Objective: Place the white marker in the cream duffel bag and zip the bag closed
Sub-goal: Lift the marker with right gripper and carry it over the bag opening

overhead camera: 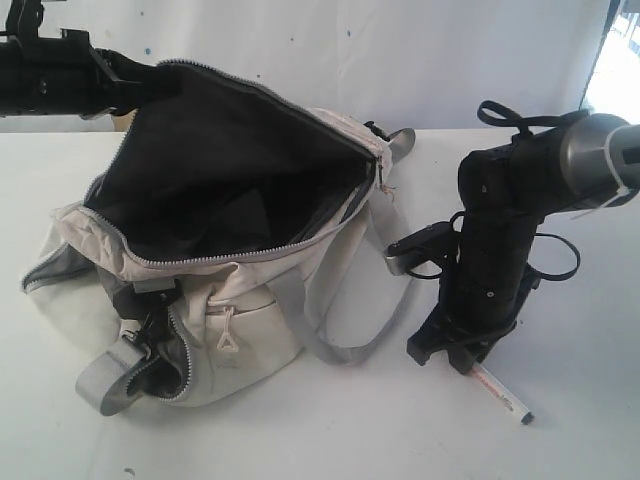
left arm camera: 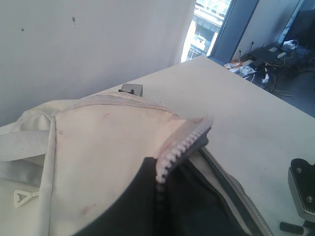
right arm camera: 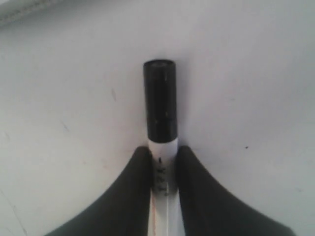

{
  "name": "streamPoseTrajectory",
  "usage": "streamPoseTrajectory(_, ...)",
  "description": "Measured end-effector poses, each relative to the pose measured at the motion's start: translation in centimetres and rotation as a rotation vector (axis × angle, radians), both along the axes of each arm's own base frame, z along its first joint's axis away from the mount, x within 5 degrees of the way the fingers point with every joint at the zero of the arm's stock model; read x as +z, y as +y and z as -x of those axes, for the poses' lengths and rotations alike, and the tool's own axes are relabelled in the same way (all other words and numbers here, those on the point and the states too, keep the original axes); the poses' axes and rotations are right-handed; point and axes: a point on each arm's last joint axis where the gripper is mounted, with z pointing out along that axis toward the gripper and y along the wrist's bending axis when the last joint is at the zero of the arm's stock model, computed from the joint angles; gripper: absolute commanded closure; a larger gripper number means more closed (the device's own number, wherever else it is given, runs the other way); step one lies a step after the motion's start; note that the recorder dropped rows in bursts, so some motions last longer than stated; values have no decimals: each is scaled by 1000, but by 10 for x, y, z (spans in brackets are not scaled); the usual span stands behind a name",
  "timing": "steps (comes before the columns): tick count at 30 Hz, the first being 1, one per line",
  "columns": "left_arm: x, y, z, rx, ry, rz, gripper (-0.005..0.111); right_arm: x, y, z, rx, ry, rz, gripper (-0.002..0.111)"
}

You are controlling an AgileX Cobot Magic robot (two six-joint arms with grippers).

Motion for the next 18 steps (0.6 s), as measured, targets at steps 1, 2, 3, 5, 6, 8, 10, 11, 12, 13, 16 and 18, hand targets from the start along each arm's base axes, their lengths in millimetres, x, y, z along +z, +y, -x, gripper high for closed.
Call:
streamPoseTrajectory(1, 0, 0, 0, 0, 0, 0, 106, 0, 0, 0, 0, 0, 0, 108)
streamPoseTrajectory(2, 0, 0, 0, 0, 0, 0, 106, 0, 0, 0, 0, 0, 0, 108)
streamPoseTrajectory(3, 0, 0, 0, 0, 0, 0, 106, 0, 0, 0, 0, 0, 0, 108)
streamPoseTrajectory(5, 0, 0, 0, 0, 0, 0, 106, 0, 0, 0, 0, 3, 1, 108)
streamPoseTrajectory(6, 0, 0, 0, 0, 0, 0, 106, 1, 1, -1, 0, 6, 3, 108)
streamPoseTrajectory(8, 0, 0, 0, 0, 0, 0, 106, 2, 1, -2, 0, 17, 8, 108)
streamPoseTrajectory(10, 0, 0, 0, 0, 0, 0, 106, 2, 1, -3, 0, 31, 14, 108)
streamPoseTrajectory(11, 0, 0, 0, 0, 0, 0, 106, 2, 2, -4, 0, 38, 17, 108)
streamPoseTrajectory(12, 0, 0, 0, 0, 0, 0, 106, 3, 2, -5, 0, 43, 19, 108)
streamPoseTrajectory(13, 0, 0, 0, 0, 0, 0, 106, 5, 2, -6, 0, 47, 21, 108)
streamPoseTrajectory(16, 0, 0, 0, 0, 0, 0, 106, 11, 4, -9, 0, 52, 23, 108)
streamPoseTrajectory(18, 0, 0, 0, -1, 0, -2, 106, 14, 5, -11, 0, 50, 22, 108)
